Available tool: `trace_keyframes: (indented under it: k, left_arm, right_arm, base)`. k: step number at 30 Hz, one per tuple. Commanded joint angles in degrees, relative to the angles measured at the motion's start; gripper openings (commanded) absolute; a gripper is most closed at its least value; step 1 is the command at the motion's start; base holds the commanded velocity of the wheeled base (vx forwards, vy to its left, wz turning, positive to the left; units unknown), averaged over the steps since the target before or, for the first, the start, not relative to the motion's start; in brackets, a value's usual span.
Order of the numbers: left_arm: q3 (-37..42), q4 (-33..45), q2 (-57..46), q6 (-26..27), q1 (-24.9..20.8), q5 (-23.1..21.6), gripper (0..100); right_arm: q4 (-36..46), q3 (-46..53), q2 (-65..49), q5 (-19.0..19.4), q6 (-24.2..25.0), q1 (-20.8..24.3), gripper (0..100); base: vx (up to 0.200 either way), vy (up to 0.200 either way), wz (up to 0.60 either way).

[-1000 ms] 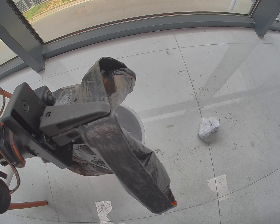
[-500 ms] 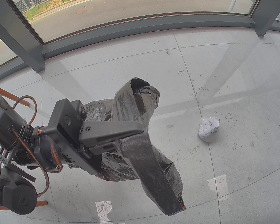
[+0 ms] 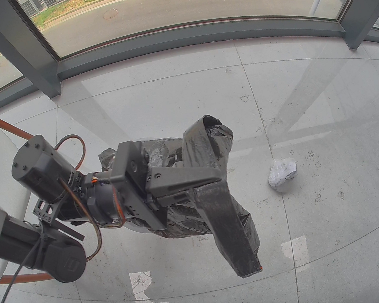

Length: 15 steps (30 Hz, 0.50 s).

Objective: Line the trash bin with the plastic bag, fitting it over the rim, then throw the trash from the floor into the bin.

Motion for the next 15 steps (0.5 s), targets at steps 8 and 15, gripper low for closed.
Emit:
trace_keyframes:
  k: [8, 15]
  left_arm:
    - [-6.12, -5.69, 10.98, -3.99, -0.32, 0.10, 0]
    - [-10.69, -5.78, 14.32, -7.94, 3.45, 0.10, 0]
  right_arm:
    - [0.01, 1.01, 0.05, 0.00, -0.01, 0.00, 100]
    - [0.01, 1.01, 0.05, 0.00, -0.01, 0.00, 100]
  base:
    - [0.000, 0.000, 0.00]
    - [0.000, 0.000, 0.00]
